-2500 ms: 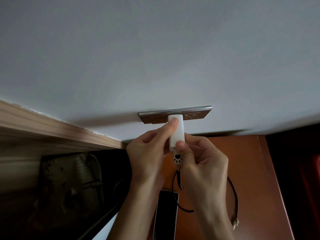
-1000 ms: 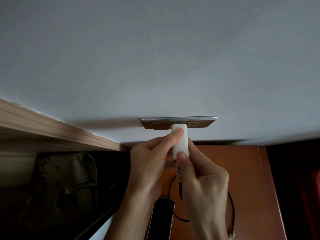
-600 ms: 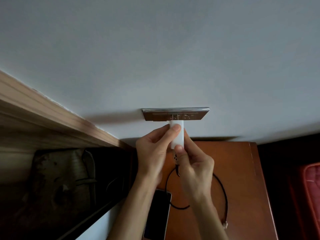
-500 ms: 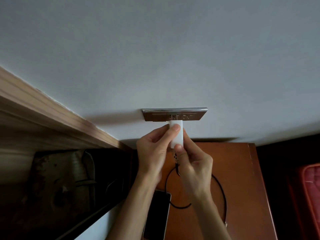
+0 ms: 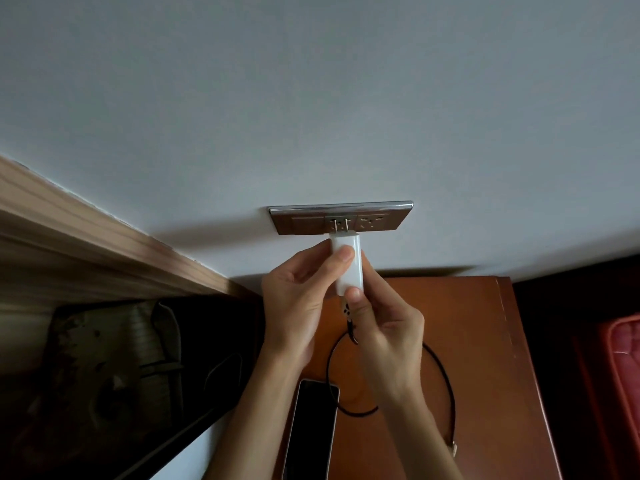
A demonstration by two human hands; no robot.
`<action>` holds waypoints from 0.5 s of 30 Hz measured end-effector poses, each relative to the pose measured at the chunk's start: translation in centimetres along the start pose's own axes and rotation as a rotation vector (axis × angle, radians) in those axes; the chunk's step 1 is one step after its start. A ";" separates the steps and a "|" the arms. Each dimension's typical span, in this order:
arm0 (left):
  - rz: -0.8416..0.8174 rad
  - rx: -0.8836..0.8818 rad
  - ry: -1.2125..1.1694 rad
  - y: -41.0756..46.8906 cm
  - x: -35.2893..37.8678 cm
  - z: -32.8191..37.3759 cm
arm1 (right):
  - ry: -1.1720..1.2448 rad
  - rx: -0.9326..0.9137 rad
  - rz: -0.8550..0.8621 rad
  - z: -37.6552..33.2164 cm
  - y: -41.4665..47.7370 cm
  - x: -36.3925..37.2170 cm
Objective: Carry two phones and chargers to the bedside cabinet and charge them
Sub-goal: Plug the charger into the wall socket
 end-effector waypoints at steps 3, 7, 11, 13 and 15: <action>0.037 -0.042 -0.021 -0.4 0.1 0.7 | -0.023 0.017 0.025 -1.0 -0.1 0.6; 0.088 -0.183 -0.056 -0.9 0.9 1.5 | -0.132 0.059 0.020 -3.3 0.9 0.8; 0.108 -0.360 -0.046 -0.8 1.2 3.2 | -0.213 0.133 -0.051 -6.1 3.3 0.8; 0.108 -0.405 -0.057 -0.8 1.3 4.0 | -0.258 0.183 -0.061 -6.8 4.0 1.0; 0.107 -0.443 -0.060 -0.9 1.4 4.4 | -0.281 0.227 -0.061 -7.2 4.4 1.3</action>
Point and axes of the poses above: each hand's wrist, its own y-axis towards the middle knuckle, its own x-axis out of the palm, z = x × y, the point moved 3 cm from there along y, towards the middle knuckle, and after that the axes turned 14 degrees about -x, right-handed, at the moved point
